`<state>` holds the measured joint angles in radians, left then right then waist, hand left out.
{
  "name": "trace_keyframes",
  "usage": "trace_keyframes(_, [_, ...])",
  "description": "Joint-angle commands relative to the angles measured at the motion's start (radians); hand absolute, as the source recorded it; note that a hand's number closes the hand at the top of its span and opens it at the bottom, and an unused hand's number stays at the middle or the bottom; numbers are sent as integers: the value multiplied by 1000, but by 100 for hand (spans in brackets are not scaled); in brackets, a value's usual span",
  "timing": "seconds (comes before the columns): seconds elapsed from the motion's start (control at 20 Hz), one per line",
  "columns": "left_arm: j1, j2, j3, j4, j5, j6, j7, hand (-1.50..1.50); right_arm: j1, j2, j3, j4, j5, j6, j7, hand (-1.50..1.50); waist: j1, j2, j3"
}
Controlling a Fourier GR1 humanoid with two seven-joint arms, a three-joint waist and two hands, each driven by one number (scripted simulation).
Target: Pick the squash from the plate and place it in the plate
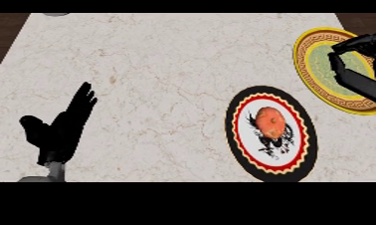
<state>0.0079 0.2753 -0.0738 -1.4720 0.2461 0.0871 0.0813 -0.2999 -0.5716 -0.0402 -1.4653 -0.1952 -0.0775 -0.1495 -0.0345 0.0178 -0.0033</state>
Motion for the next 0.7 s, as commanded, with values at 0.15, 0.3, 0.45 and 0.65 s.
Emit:
trace_keyframes(0.15, [10,-89,-106,31,-41,44,121,0,150,60,-194,225,-58,-2,-358,-150,25,-14,6])
trace_keyframes(0.3, [-9,-110,-92,78,-65,42,99,0,125,52,-195,322,-17,70,-434,-150,36,-16,4])
trace_keyframes(0.45, [65,-81,-98,-5,-56,9,127,0,157,-29,-183,224,29,91,-330,-150,37,-19,3])
trace_keyframes(0.65, [4,-101,-72,39,-46,37,116,0,211,-166,-57,155,148,175,-193,-150,31,-20,1])
